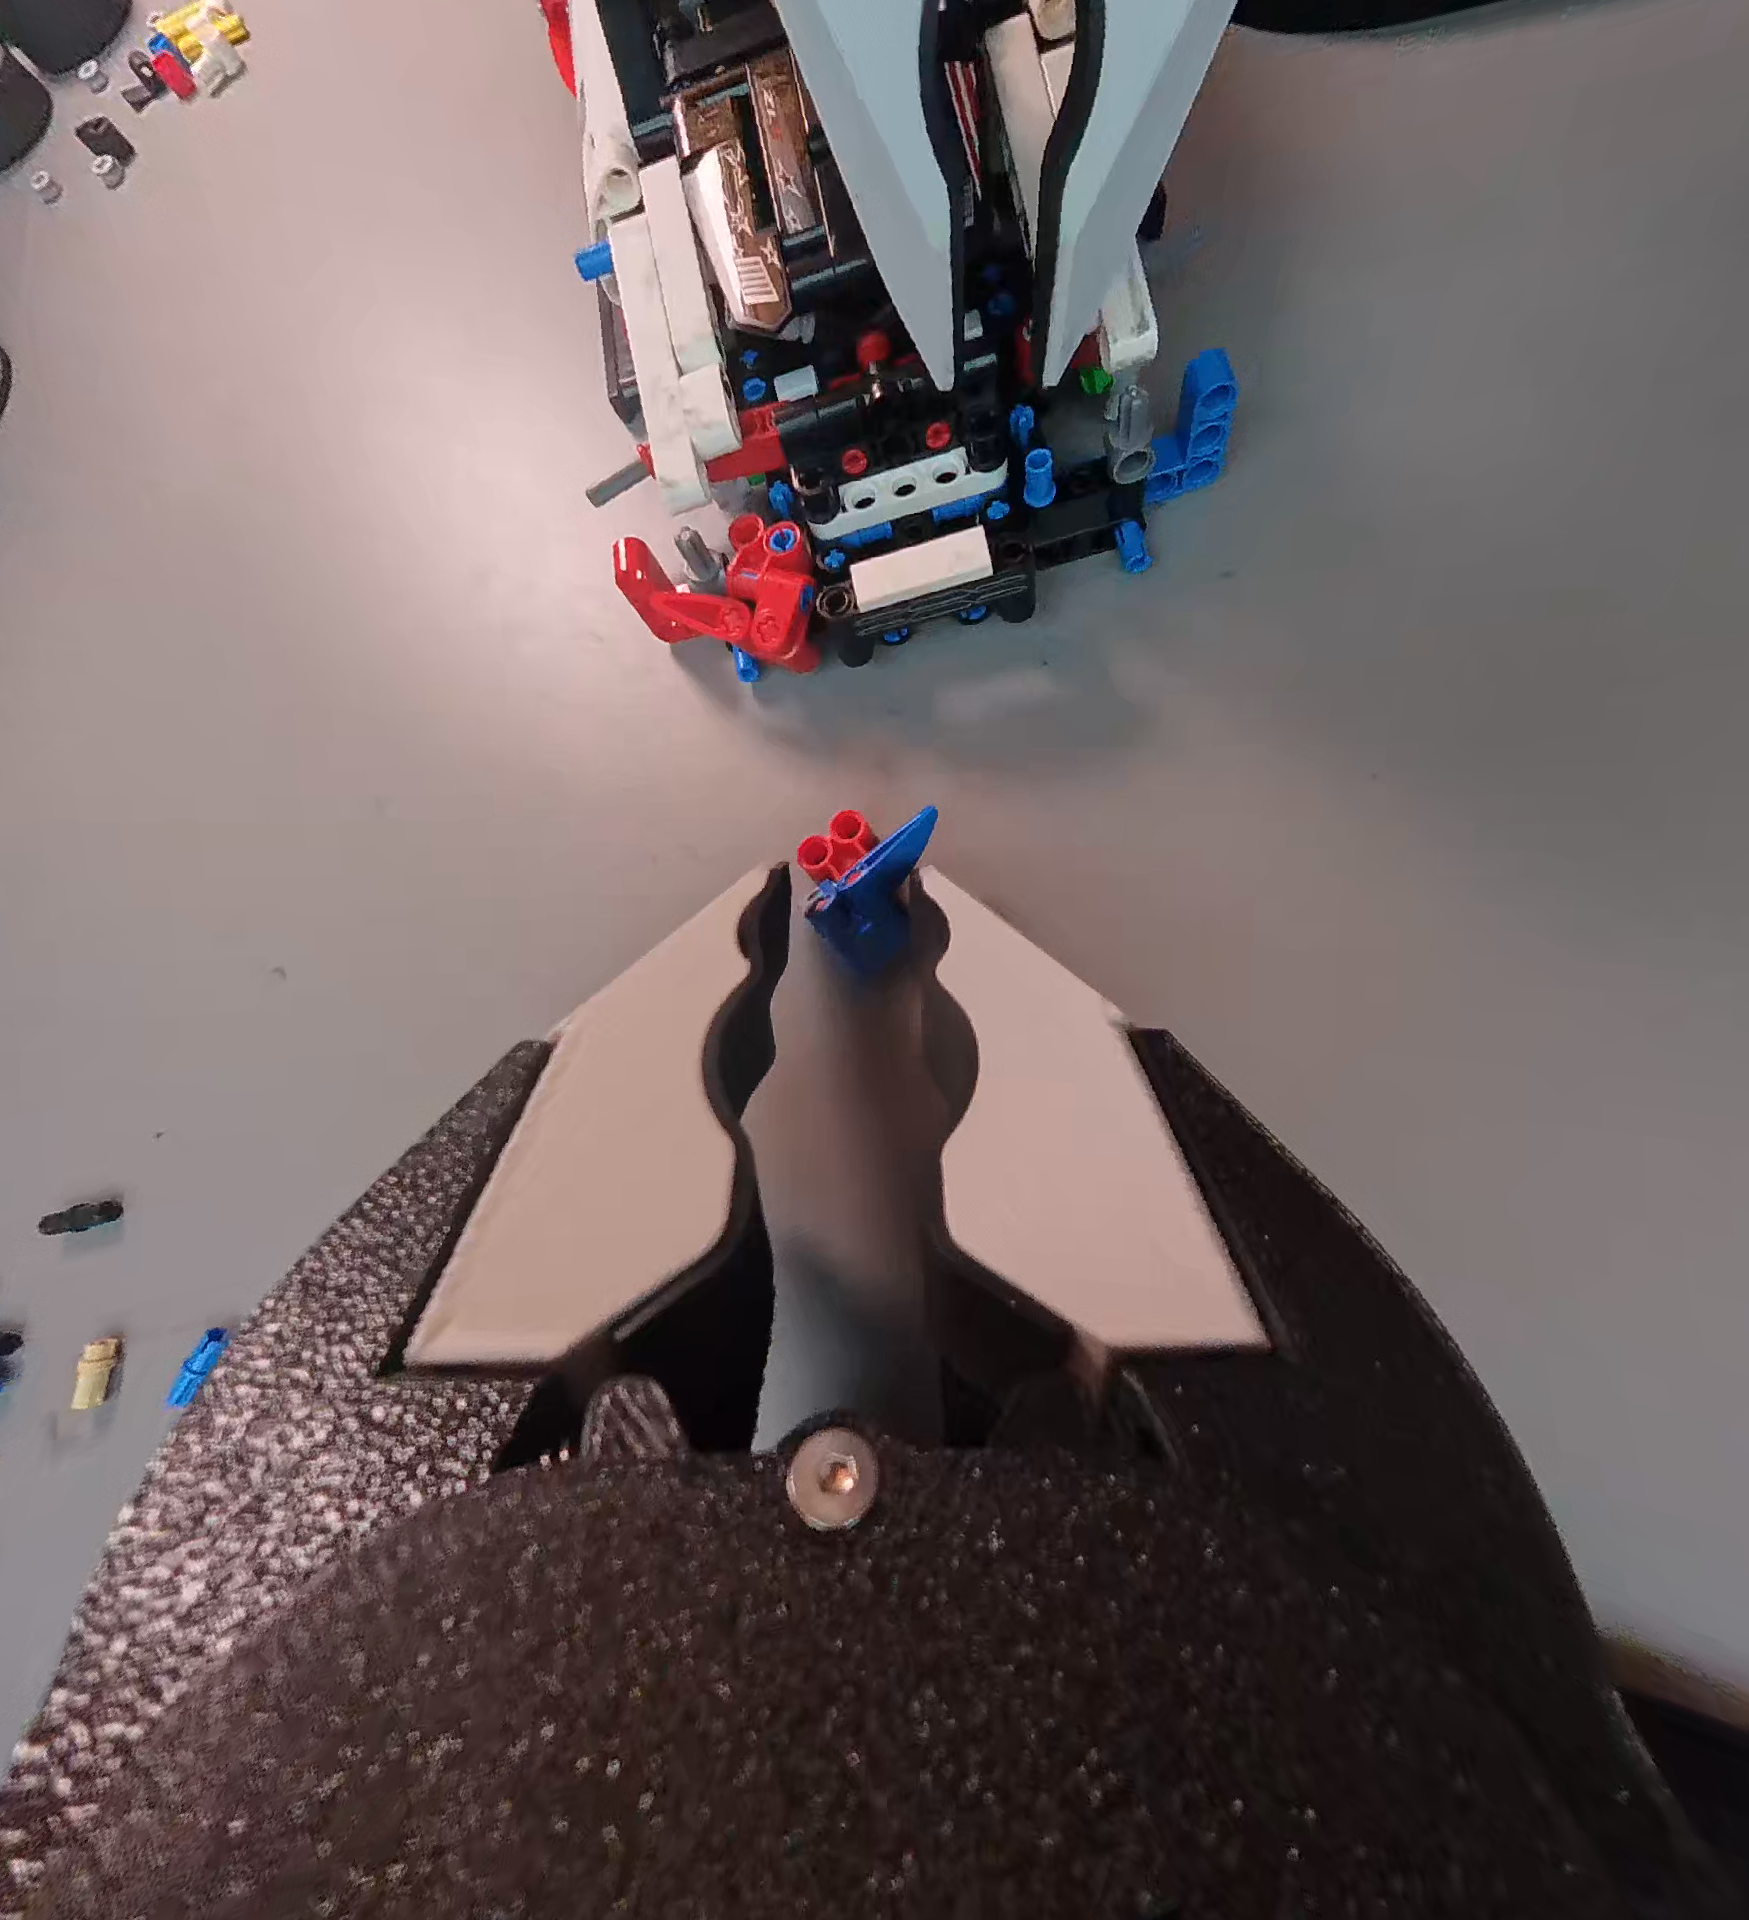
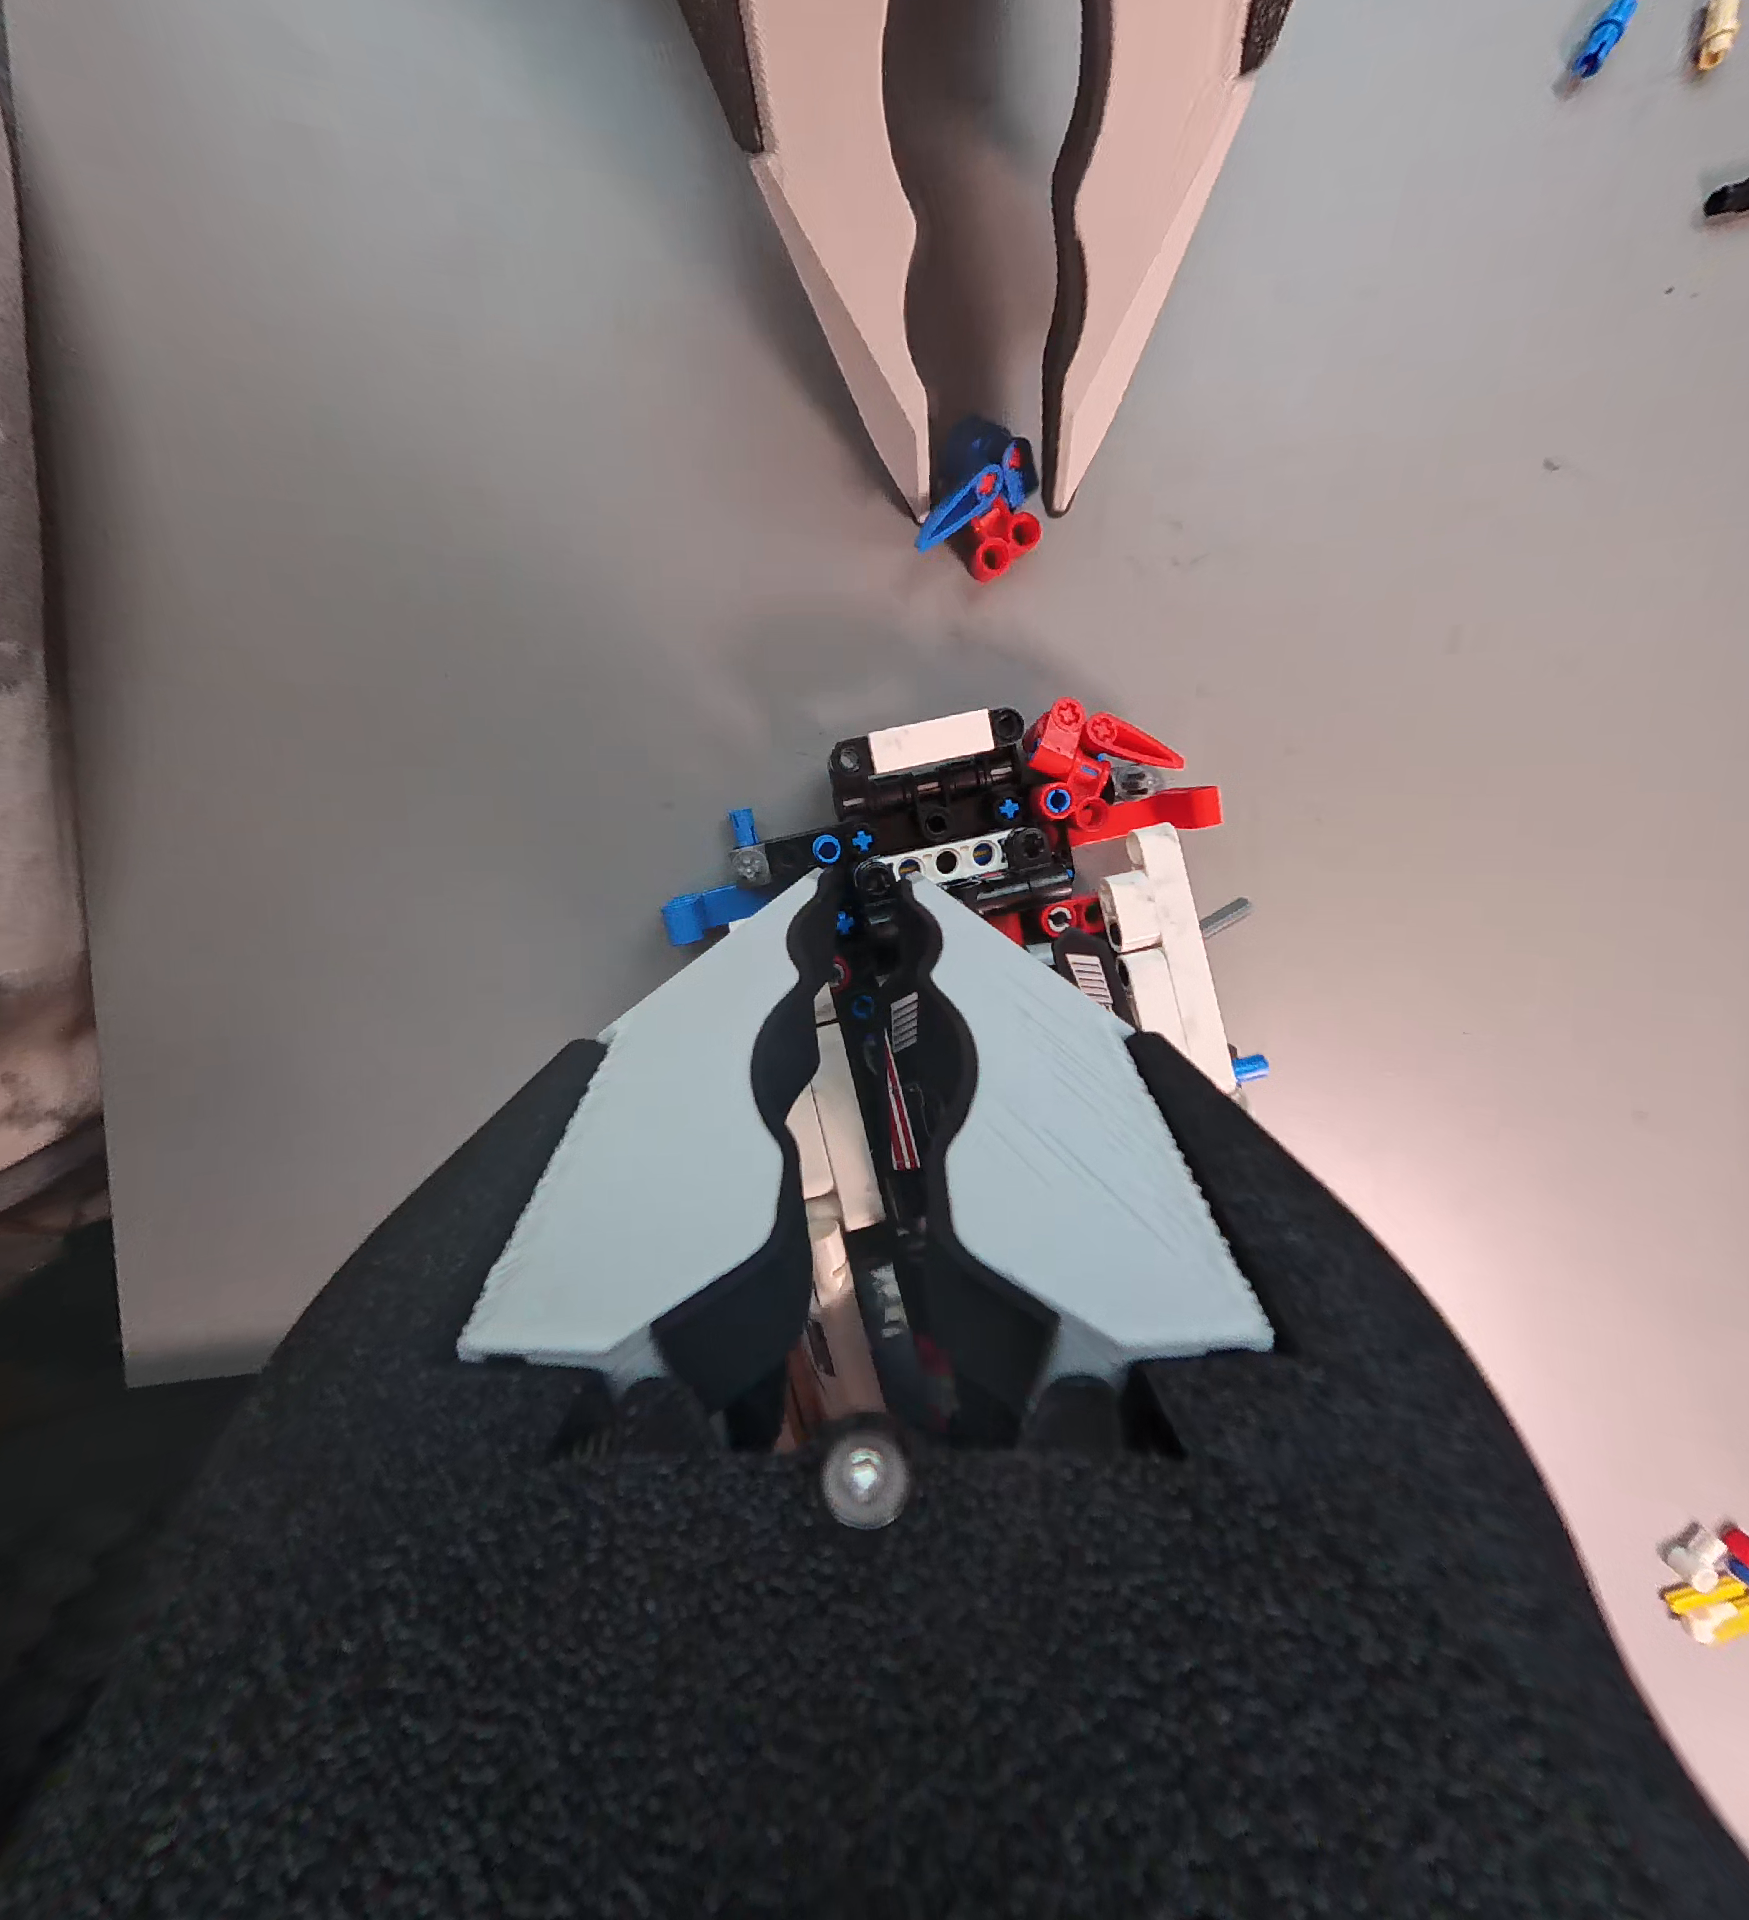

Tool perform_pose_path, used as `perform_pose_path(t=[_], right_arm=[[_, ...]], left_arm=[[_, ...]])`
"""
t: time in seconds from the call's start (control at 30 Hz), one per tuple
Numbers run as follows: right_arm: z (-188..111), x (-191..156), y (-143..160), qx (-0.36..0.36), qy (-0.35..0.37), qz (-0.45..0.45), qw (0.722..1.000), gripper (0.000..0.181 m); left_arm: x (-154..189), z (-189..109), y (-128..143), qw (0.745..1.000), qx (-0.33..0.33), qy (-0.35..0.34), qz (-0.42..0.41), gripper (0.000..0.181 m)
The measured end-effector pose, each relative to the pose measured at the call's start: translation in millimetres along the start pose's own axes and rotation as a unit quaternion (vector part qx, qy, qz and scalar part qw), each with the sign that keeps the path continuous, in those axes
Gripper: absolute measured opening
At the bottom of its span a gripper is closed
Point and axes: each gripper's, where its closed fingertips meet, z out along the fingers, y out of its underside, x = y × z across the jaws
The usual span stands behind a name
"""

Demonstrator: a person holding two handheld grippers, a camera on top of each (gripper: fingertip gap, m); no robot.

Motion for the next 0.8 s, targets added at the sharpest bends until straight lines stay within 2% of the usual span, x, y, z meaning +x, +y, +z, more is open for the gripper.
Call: perform_pose_path(t=[0.4, 0.67, 0.8], right_arm=[[-1, 9, 4, 0.015, 0.003, 0.026, 1.0, 0.007], [0, 8, 4, 0.013, 0.003, 0.025, 1.0, 0.008], [0, 8, 3, 0.017, 0.003, 0.026, 1.0, 0.01]], left_arm=[[0, -3, 2, 1.0, 0.003, 0.012, -0.021, 0.028], [-1, -11, -11, 0.998, 0.043, 0.024, -0.048, 0.034], [-6, -17, -24, 0.994, 0.082, 0.014, -0.074, 0.046]])
